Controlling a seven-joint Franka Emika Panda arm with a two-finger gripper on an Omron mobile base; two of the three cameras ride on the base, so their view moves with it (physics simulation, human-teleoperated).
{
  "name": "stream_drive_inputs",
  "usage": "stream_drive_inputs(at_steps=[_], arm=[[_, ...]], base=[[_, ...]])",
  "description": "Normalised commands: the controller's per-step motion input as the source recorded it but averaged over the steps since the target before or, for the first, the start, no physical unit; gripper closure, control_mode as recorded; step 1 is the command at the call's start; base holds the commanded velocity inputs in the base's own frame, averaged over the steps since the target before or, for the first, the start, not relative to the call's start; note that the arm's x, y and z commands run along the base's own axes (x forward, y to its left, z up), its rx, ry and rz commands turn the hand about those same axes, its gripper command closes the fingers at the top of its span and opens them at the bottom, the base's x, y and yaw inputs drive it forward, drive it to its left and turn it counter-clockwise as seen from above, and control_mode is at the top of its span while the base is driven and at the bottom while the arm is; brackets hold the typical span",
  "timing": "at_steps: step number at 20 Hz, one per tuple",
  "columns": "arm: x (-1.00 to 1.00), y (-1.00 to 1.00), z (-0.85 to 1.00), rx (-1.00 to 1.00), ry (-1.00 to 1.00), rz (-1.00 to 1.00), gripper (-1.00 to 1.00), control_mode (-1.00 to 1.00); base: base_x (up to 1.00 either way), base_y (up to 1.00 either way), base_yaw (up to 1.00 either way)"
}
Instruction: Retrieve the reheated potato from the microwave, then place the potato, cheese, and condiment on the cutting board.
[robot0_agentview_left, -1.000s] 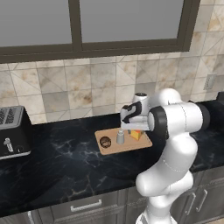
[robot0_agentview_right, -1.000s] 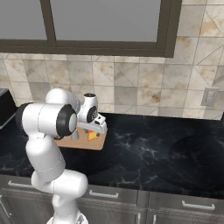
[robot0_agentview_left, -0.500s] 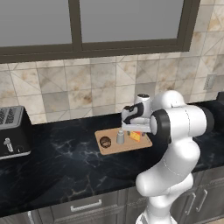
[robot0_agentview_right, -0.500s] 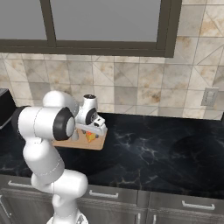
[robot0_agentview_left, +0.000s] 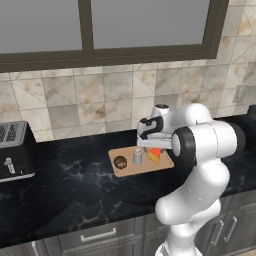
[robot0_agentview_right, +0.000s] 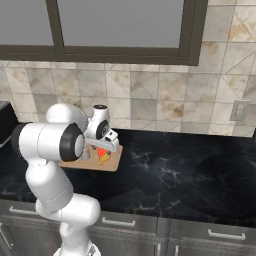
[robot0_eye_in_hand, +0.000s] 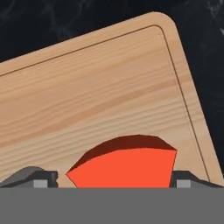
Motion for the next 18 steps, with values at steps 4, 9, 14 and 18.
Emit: stream_drive_inputs(at_steps=[4, 9, 14, 18], arm=[[0.00, 0.04, 0.47, -0.01, 0.00, -0.05, -1.00, -1.00], [-0.06, -0.02, 0.50, -0.05, 0.00, -0.08, -1.00, -1.00], [-0.58, -0.02, 0.28, -0.02, 0.00, -0.03, -1.00, -1.00], [-0.66, 0.00, 0.17, 0.00, 0.00, 0.00, -1.00, -1.00]], base=[[0.00, 0.00, 0.00], [0.00, 0.00, 0.00], [0.00, 0.00, 0.00], [0.00, 0.00, 0.00]])
